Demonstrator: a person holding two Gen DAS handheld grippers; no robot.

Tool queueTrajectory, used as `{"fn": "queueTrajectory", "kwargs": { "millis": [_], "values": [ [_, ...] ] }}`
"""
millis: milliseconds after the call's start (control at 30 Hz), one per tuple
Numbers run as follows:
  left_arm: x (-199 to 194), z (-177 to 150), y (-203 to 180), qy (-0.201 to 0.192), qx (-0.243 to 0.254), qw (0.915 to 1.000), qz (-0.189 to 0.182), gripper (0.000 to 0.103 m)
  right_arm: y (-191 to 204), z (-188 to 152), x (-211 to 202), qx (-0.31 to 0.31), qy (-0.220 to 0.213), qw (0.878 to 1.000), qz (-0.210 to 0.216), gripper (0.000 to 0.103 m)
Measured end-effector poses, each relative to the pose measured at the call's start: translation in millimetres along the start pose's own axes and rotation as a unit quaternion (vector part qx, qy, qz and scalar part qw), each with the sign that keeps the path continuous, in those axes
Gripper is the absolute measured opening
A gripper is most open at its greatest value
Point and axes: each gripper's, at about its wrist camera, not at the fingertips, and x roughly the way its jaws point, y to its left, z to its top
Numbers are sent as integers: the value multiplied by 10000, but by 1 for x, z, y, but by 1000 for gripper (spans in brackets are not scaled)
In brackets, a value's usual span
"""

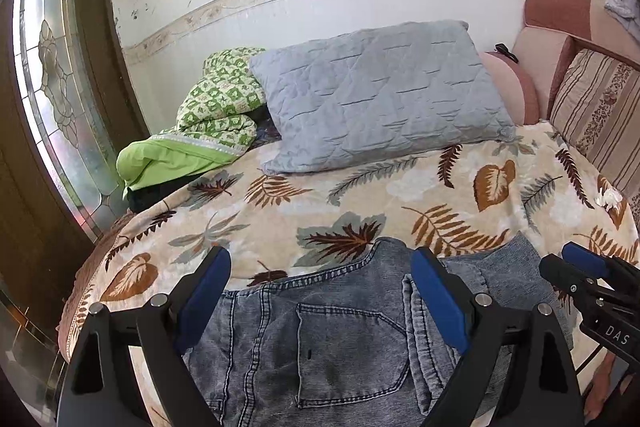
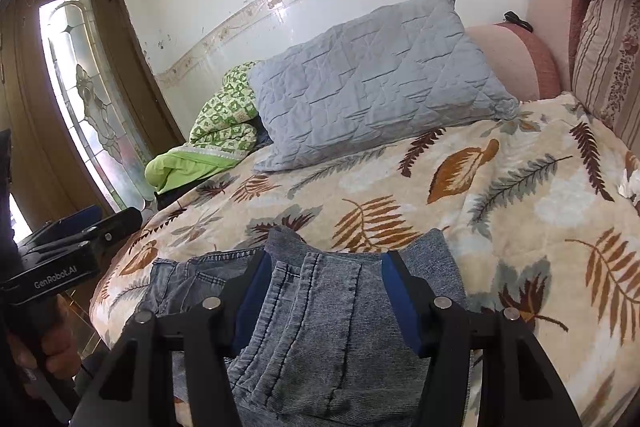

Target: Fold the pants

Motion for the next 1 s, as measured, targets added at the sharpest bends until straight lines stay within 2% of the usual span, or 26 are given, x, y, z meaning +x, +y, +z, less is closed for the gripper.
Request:
{"fn": "queueTrajectory", "kwargs": {
  "millis": [1000],
  "values": [
    [6, -7, 7, 94, -63, 9999, 69, 92, 6, -4, 7, -176, 174, 9997, -36, 61]
  ]
}}
